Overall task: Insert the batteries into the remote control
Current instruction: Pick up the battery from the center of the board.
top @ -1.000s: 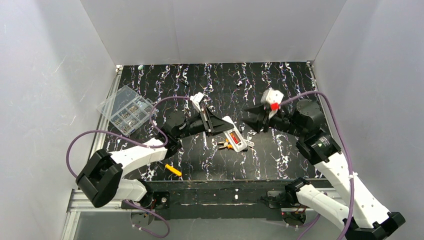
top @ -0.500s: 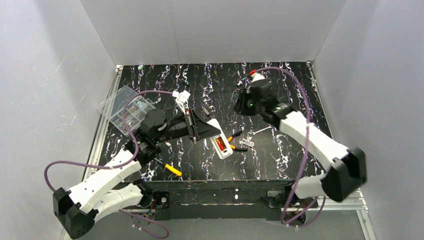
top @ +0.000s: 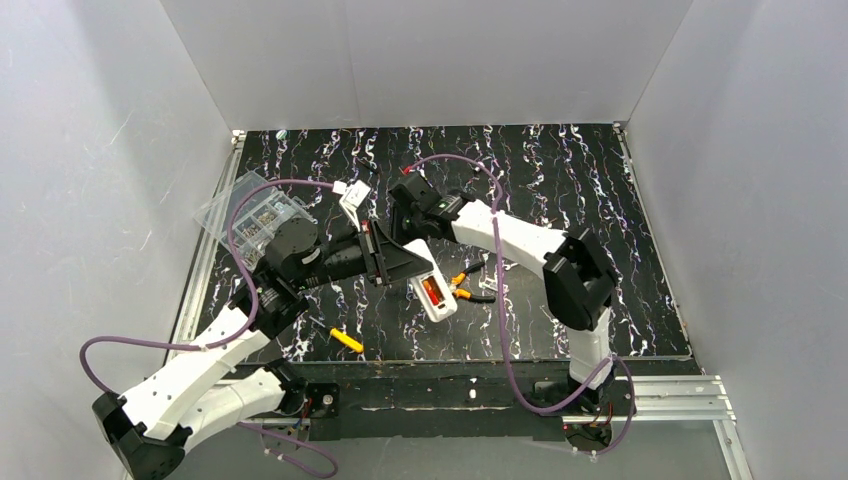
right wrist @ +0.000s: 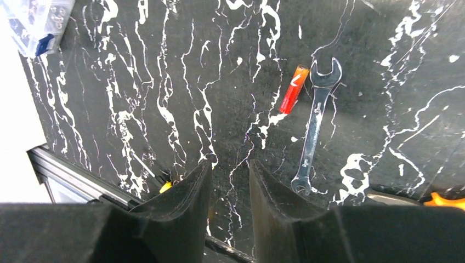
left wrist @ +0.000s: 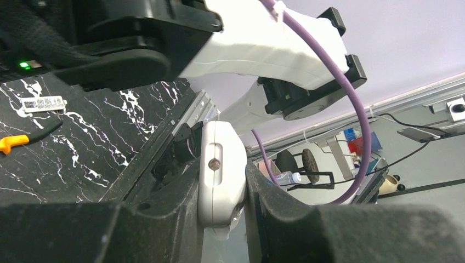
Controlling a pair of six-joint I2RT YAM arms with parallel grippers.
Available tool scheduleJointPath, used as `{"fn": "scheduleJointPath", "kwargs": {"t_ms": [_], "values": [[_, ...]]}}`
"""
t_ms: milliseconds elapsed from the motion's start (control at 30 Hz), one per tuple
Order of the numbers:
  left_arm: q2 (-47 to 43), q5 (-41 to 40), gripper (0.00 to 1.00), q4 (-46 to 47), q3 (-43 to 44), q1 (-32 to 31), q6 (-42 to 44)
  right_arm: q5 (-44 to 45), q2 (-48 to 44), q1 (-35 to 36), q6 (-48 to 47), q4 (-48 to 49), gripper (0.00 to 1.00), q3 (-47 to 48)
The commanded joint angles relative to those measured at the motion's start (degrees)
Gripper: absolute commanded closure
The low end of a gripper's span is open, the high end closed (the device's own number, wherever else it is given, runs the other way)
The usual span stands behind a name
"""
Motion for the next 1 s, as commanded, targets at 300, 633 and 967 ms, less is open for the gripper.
{"fn": "scheduleJointPath", "kwargs": {"t_ms": [300,633,967], "values": [[-3.23,1.25,1.0,3.44,0.47,0.07,0.1,5.29,9.37,0.52,14.28,-6.6,0.54,7.25],[-3.65,1.49,1.0,2.98,0.38,0.07,0.45,6.58,13.58,0.52,15.24,-7.09,0.54,9.6],[-4.43,0.89,1.0,2.79,-0.07,0.14,0.63,10.25,17.75,0.52,13.84,-9.78,0.56,13.71]]}}
